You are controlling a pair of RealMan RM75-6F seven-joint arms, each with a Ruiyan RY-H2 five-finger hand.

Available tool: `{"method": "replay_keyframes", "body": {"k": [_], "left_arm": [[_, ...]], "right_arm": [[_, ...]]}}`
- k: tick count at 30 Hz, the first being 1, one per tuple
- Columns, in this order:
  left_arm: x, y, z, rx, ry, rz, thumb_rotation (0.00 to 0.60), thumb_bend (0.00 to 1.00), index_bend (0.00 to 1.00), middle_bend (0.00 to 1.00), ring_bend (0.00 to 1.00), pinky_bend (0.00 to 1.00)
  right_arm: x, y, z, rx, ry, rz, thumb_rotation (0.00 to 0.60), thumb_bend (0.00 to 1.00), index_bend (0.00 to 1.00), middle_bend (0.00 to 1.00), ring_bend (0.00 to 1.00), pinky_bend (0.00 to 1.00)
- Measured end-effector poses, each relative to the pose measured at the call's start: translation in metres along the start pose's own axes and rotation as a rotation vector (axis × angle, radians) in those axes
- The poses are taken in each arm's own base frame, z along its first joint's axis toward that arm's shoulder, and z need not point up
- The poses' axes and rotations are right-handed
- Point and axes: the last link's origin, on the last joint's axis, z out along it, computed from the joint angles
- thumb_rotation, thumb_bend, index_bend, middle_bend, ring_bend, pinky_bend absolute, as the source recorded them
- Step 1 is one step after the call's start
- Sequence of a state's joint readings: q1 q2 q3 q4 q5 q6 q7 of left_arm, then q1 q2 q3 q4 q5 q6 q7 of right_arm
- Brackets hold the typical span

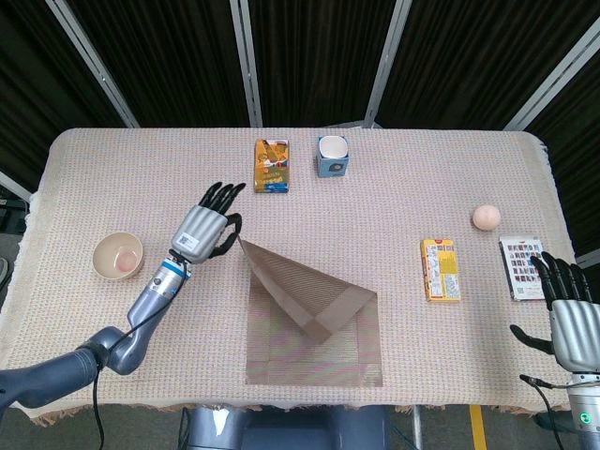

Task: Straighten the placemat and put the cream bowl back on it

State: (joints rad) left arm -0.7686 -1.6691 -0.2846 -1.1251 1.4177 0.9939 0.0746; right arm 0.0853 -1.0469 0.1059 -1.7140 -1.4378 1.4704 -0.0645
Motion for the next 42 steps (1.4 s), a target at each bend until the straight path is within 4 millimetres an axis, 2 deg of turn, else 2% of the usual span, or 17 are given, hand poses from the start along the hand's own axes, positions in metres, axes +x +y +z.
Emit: {"method": "replay_keyframes", "body": {"k": [5,13,14,17,18,23,29,32,35,38,39,42], "left_arm": [[-0.001,-0.022,0.005,0.065,-0.011,0.031,0.600,0.49,0.64,0.00,0.00,0.00],[-0.010,-0.054,0.001,0.152,-0.027,0.052,0.600,0.49,0.62,0.00,0.00,0.00],[-0.011,-0.056,0.000,0.160,-0.029,0.053,0.600,0.44,0.55,0.00,0.00,0.00],[-0.014,-0.063,-0.003,0.180,-0.045,0.064,0.600,0.07,0.10,0.00,0.00,0.00],[-0.015,-0.065,-0.005,0.188,-0.056,0.072,0.600,0.00,0.01,0.00,0.00,0.00],[-0.014,-0.074,-0.012,0.223,-0.092,0.082,0.600,0.00,0.00,0.00,0.00,0.00],[0.005,-0.077,-0.027,0.241,-0.042,0.064,0.600,0.00,0.00,0.00,0.00,0.00],[0.018,-0.082,-0.043,0.261,-0.008,0.056,0.600,0.00,0.00,0.00,0.00,0.00],[0.033,-0.090,-0.067,0.291,0.027,0.055,0.600,0.00,0.00,0.00,0.00,0.00],[0.052,-0.100,-0.099,0.337,0.069,0.096,0.600,0.00,0.00,0.00,0.00,0.00],[0.062,-0.104,-0.116,0.365,0.088,0.123,0.600,0.00,0.00,0.00,0.00,0.00],[0.079,-0.109,-0.145,0.418,0.110,0.166,0.600,0.00,0.00,0.00,0.00,0.00]], "right_arm": [[-0.003,0.000,0.002,-0.005,-0.008,-0.007,0.600,0.00,0.05,0.00,0.00,0.00],[-0.008,0.000,0.003,-0.010,-0.019,-0.018,0.600,0.00,0.05,0.00,0.00,0.00],[-0.008,0.000,0.003,-0.010,-0.020,-0.019,0.600,0.00,0.05,0.00,0.00,0.00],[-0.008,-0.001,0.002,-0.008,-0.020,-0.020,0.600,0.00,0.05,0.00,0.00,0.00],[-0.008,-0.001,0.002,-0.007,-0.020,-0.020,0.600,0.00,0.05,0.00,0.00,0.00],[-0.008,-0.002,0.001,-0.001,-0.021,-0.021,0.600,0.00,0.05,0.00,0.00,0.00],[-0.009,-0.009,0.004,0.029,-0.027,-0.016,0.600,0.00,0.05,0.00,0.00,0.00],[-0.013,-0.016,0.007,0.073,-0.052,-0.022,0.600,0.00,0.05,0.00,0.00,0.00],[-0.019,-0.027,0.011,0.140,-0.096,-0.025,0.600,0.00,0.05,0.00,0.00,0.00],[-0.026,-0.039,0.016,0.217,-0.142,-0.006,0.600,0.00,0.05,0.00,0.00,0.00],[-0.029,-0.043,0.018,0.248,-0.162,0.003,0.600,0.00,0.05,0.00,0.00,0.00],[-0.038,-0.052,0.024,0.320,-0.209,0.014,0.600,0.00,0.05,0.00,0.00,0.00]]}}
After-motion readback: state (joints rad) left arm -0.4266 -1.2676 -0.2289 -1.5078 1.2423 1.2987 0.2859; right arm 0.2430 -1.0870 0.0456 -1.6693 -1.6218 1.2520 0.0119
